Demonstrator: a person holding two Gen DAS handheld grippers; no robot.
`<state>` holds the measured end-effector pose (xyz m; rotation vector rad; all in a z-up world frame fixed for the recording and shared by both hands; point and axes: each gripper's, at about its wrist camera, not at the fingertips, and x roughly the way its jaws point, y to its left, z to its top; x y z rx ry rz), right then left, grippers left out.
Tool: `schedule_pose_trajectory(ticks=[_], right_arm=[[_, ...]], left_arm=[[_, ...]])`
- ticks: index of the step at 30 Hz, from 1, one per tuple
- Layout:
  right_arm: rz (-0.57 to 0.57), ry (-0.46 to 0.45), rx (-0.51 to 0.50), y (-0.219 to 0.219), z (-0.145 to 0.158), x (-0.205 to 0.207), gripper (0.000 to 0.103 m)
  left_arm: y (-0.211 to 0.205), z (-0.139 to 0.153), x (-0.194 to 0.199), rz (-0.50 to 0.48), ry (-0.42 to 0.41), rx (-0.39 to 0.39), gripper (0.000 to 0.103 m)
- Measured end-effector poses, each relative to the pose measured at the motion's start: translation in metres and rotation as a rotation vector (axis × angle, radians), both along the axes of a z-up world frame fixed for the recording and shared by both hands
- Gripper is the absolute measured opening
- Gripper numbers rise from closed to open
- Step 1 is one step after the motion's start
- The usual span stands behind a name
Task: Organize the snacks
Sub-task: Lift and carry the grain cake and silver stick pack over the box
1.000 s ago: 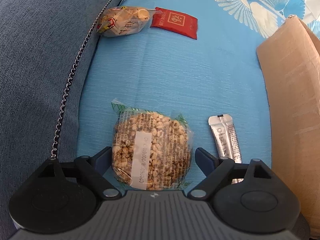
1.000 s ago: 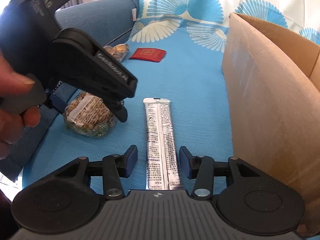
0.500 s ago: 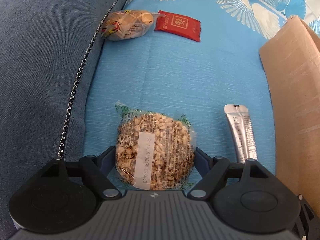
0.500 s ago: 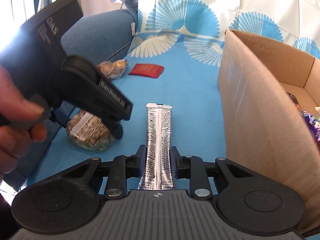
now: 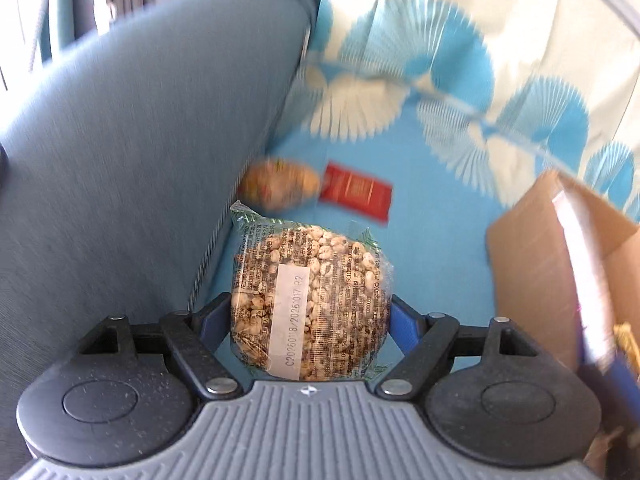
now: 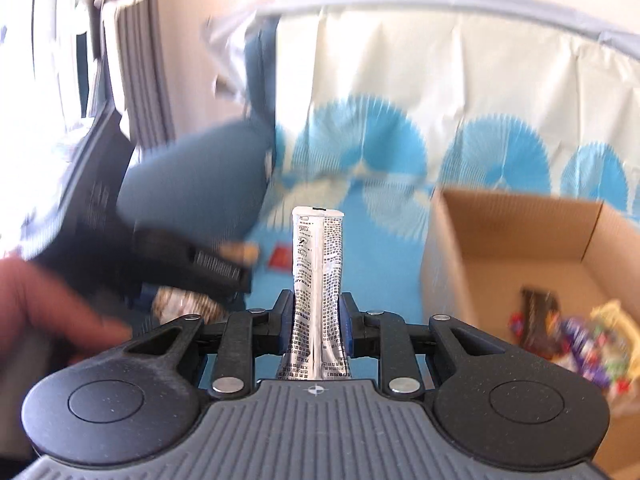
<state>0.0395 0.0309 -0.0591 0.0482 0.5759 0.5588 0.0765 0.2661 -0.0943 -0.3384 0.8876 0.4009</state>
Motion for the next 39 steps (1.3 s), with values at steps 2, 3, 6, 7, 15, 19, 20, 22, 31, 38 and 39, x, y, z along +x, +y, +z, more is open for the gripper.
schedule_pose_trajectory(ticks=[2,3,6,7,15,19,20,22,31,38,39], right_arm=[[-0.018,-0.032,0.032,-0.013,0.017,0.010,0.025],[-0.026,-0.048,0.040,-0.020,0.024,0.015,0.025],[-0.057,-0.093,0.063,-0.045,0.044,0.037,0.025],[-0.068,-0.106,0.069,-0.053,0.048,0.049,0.025],[-0.174,-0.144,0.084,-0.124,0.029,0.085,0.025],[-0.252,-0.058,0.050,-0.138,0.010,0.092,0.025],[-0.254,-0.070,0.059,-0.142,0.011,0.092,0.025],[-0.257,-0.114,0.037,-0.146,0.013,0.090,0.025],[-0.302,-0.146,-0.034,-0.180,0.008,0.099,0.025],[-0.371,-0.144,-0.053,-0.215,0.003,0.103,0.025],[-0.382,-0.142,-0.053,-0.219,0.002,0.104,0.025]], left_arm=[[-0.006,0.011,0.000,-0.004,-0.035,0.018,0.084],[-0.009,0.015,0.000,-0.007,-0.049,0.023,0.084],[-0.018,0.024,0.003,-0.019,-0.081,0.034,0.084],[-0.021,0.026,0.004,-0.023,-0.088,0.034,0.084],[-0.048,0.027,0.021,-0.068,-0.119,0.032,0.084],[-0.065,0.025,0.033,-0.089,-0.134,0.033,0.084],[-0.069,0.025,0.036,-0.097,-0.139,0.033,0.084],[-0.079,0.025,0.041,-0.115,-0.150,0.035,0.084],[-0.130,0.031,0.056,-0.208,-0.248,0.069,0.084],[-0.169,0.042,0.061,-0.305,-0.349,0.097,0.084],[-0.174,0.043,0.061,-0.322,-0.363,0.102,0.084]])
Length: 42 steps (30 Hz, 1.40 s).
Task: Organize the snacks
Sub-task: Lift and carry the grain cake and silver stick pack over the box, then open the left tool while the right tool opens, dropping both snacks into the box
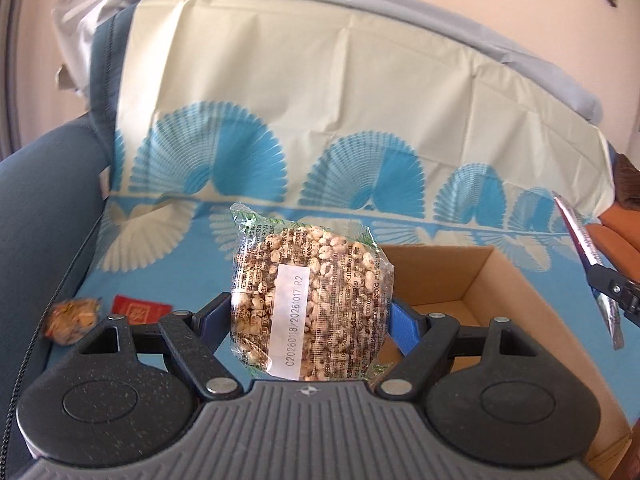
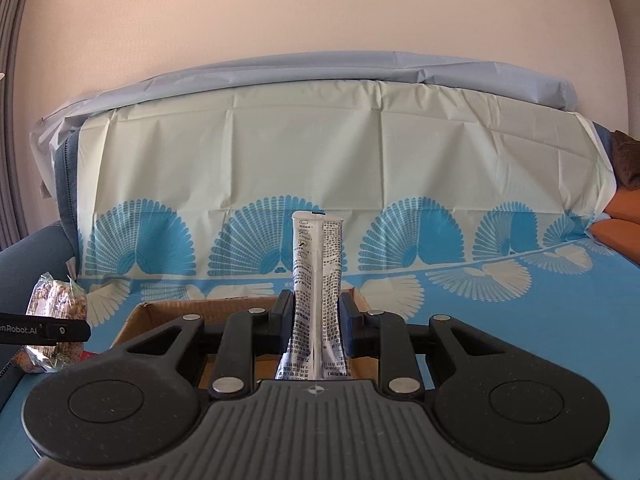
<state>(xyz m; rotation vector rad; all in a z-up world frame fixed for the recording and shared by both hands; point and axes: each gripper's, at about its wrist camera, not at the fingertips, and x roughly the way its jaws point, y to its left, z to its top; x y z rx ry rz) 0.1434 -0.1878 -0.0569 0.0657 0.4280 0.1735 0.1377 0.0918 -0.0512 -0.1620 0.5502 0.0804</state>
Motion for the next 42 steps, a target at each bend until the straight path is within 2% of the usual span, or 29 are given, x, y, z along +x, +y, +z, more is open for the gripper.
schedule_pose_trajectory(ticks=[7,14,42], right_arm=[[-0.064,0.012,0.024,-0.023,-0.004,0.004,0.025],[-0.072,0.007,0.019,-0.026,-0.004,0.006,0.025],[-0.021,-0.009,-0.026,-0.024,-0.005,0.003,0.025]], left_arm=[[-0.033,0.004,-0.004,-0.108,-0.081,0.041,0.084],[-0.050,-0.001,-0.002,-0.166,-0.080,0.040,0.084],[-0.053,-0.002,-0.001,-0.204,-0.089,0.022,0.084]])
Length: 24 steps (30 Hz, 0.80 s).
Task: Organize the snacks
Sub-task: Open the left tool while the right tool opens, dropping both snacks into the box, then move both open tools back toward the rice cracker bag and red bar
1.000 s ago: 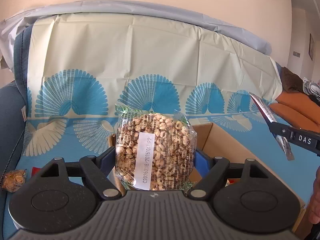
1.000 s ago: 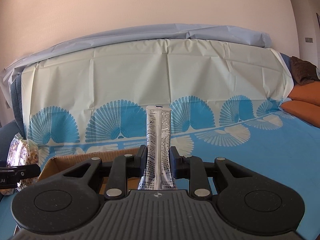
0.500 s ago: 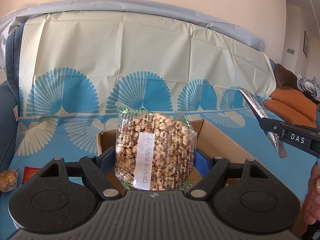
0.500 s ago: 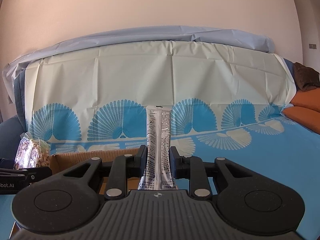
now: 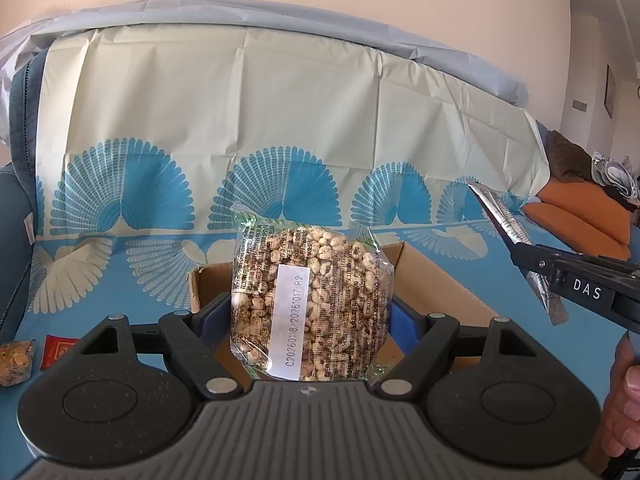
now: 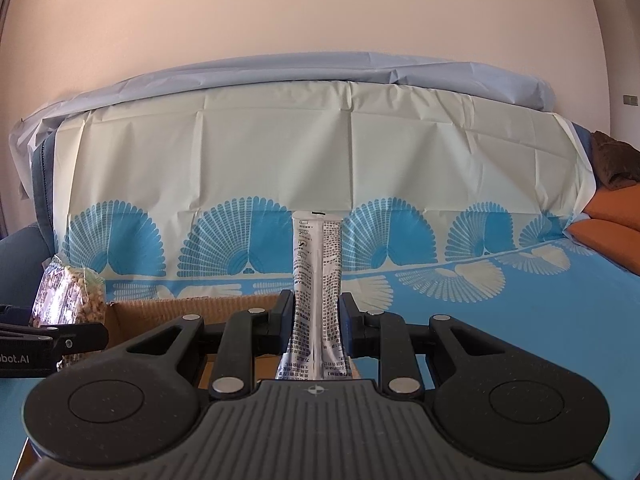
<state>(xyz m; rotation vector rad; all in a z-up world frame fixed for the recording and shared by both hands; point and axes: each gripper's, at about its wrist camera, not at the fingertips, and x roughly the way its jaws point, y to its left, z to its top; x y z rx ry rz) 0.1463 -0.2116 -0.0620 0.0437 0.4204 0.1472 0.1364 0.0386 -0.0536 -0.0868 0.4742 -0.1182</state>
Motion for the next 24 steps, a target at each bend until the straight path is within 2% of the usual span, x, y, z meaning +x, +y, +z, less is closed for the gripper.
schedule_pose_trajectory(ticks=[3,5,7,8,9,10,16,21,24], right_arm=[[0.006,0.004,0.000,0.000,0.000,0.001,0.026],[0.012,0.015,0.007,0.000,-0.001,0.002,0.031],[-0.001,0.013,0.002,0.001,-0.001,0.002,0.041],[-0.007,0.008,0.001,0.001,-0.001,0.002,0.054],[-0.012,0.005,0.004,0.001,0.000,0.002,0.062],[-0.016,0.005,0.007,0.000,0.000,0.002,0.064],[-0.014,0.022,0.018,0.006,-0.002,0.003,0.067],[-0.006,0.040,0.040,0.020,-0.003,0.001,0.068],[0.015,0.050,0.058,0.036,-0.003,-0.001,0.068]], left_arm=[[0.000,0.000,-0.001,-0.004,-0.003,-0.003,0.084],[-0.001,0.000,0.000,-0.012,0.001,-0.009,0.084],[-0.002,0.001,0.001,-0.020,0.006,-0.005,0.085],[-0.002,0.001,0.001,-0.017,0.002,0.003,0.086],[-0.003,0.001,0.001,-0.017,-0.002,0.010,0.087],[-0.003,0.002,0.001,-0.018,-0.003,0.010,0.088],[0.004,0.003,-0.002,0.008,-0.004,0.007,0.088],[0.024,0.005,-0.008,0.082,-0.017,0.007,0.088],[0.040,0.004,-0.011,0.136,-0.007,0.015,0.075]])
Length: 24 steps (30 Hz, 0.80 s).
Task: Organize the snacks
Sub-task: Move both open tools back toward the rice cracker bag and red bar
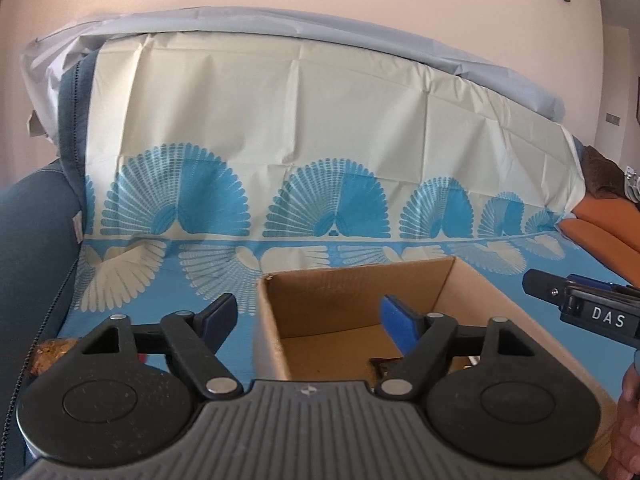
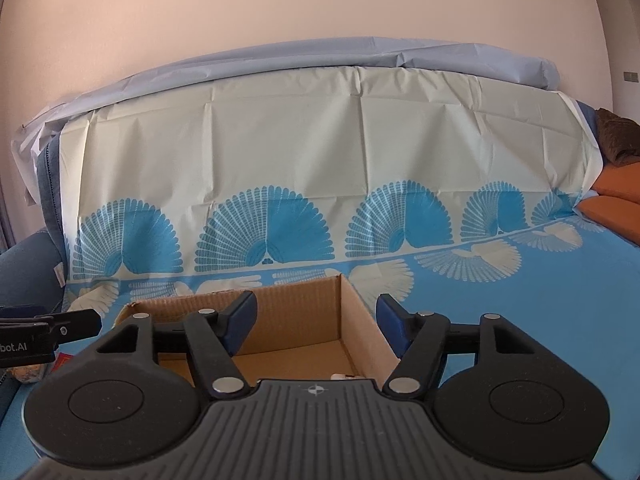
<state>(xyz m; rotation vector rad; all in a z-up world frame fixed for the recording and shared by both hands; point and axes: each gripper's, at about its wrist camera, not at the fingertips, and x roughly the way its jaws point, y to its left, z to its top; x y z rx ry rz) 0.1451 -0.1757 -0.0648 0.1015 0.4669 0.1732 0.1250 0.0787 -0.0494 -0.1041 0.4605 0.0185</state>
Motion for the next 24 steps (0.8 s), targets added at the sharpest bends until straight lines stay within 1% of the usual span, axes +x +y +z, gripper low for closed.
schedule_pose_trajectory(ticks=[2,4,5,6,7,8,9,10,12,14,18,19,20,22,24], right_arm=[[0.027,0.004,0.011,0.014,0.001,-0.002,0.067],[0.064,0.004,0.020,0.031,0.002,-0.005,0.067],[0.084,0.002,0.024,0.039,0.002,-0.006,0.063],[0.109,0.000,0.026,0.049,0.002,-0.008,0.054],[0.133,-0.001,0.029,0.058,0.003,-0.009,0.049],[0.157,-0.001,0.034,0.068,0.003,-0.011,0.040],[0.180,0.001,0.040,0.075,0.003,-0.013,0.032],[0.206,0.001,0.046,0.085,0.003,-0.015,0.031],[0.249,0.006,0.054,0.102,0.002,-0.019,0.030],[0.299,0.017,0.067,0.119,0.001,-0.023,0.030],[0.392,0.023,0.072,0.150,0.000,-0.032,0.031],[0.412,0.027,0.073,0.157,-0.001,-0.033,0.031],[0.431,0.033,0.073,0.162,-0.003,-0.035,0.031],[0.456,0.056,0.066,0.172,-0.006,-0.036,0.032],[0.470,0.080,0.063,0.180,-0.009,-0.035,0.033]], left_arm=[[0.016,-0.001,0.000,0.027,0.036,-0.016,0.050],[0.033,-0.003,-0.002,0.060,0.071,-0.029,0.036],[0.043,-0.004,-0.003,0.084,0.085,-0.034,0.035],[0.050,-0.004,-0.004,0.103,0.095,-0.038,0.035],[0.061,-0.005,-0.006,0.131,0.106,-0.046,0.035],[0.072,-0.006,-0.007,0.157,0.118,-0.059,0.035],[0.081,-0.006,-0.008,0.177,0.128,-0.070,0.035],[0.092,-0.008,-0.008,0.204,0.141,-0.079,0.035],[0.111,-0.012,-0.006,0.253,0.173,-0.081,0.035],[0.128,-0.016,-0.001,0.286,0.203,-0.068,0.036],[0.157,-0.028,0.015,0.355,0.250,-0.010,0.047],[0.162,-0.031,0.018,0.367,0.260,0.003,0.054],[0.167,-0.036,0.023,0.380,0.270,0.020,0.066],[0.174,-0.048,0.030,0.408,0.296,0.063,0.079],[0.180,-0.065,0.039,0.436,0.352,0.108,0.080]])
